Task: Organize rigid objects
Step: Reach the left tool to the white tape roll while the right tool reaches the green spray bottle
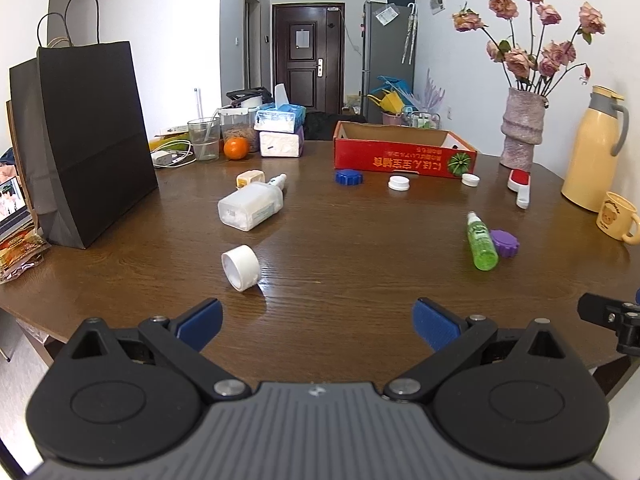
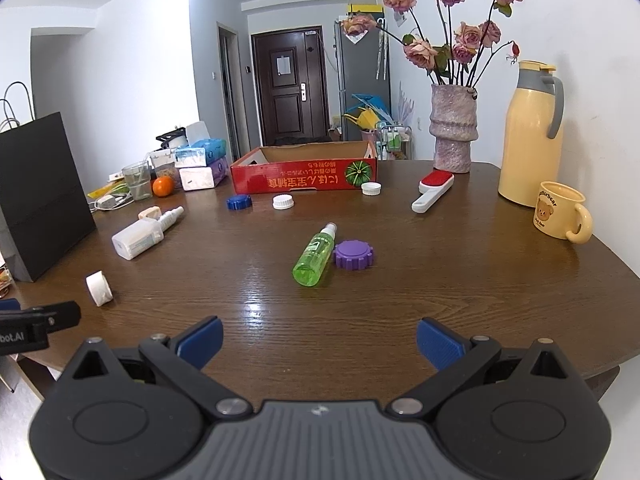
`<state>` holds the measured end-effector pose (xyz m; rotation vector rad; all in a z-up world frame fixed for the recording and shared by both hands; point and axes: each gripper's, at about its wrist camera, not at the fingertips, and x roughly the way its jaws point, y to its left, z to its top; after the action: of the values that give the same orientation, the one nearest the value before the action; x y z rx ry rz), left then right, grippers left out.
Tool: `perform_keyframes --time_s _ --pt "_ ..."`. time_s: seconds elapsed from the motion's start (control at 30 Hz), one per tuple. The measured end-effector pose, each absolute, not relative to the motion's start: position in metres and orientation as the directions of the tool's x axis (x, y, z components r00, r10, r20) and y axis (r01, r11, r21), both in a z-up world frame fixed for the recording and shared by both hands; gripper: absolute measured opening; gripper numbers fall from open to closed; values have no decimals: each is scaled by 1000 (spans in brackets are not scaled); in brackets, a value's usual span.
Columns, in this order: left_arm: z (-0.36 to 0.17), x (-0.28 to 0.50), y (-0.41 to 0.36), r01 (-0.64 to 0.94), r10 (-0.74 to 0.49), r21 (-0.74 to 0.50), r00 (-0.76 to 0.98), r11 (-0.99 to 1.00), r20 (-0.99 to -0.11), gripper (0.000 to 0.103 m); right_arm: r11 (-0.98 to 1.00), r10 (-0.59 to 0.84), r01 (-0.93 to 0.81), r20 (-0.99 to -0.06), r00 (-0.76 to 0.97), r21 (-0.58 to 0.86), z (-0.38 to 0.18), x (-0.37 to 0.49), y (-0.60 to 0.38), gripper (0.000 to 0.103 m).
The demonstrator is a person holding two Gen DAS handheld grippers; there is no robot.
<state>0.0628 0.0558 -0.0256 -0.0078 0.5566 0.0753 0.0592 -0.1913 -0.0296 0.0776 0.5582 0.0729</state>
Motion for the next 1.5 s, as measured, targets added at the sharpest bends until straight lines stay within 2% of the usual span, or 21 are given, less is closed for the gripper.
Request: perform_keyframes --time_s 0.87,1.27,1.5 --pt "-65 154 126 -120 110 25 781 992 -615 103 999 4 26 -602 798 41 -55 141 -177 103" --pt "-81 197 143 -194 142 -8 746 981 -651 103 998 -29 58 -634 773 26 -67 183 -170 103" --pt "-88 217 143 -299 202 -24 702 954 -683 92 998 -30 63 -635 772 28 -73 204 -170 103"
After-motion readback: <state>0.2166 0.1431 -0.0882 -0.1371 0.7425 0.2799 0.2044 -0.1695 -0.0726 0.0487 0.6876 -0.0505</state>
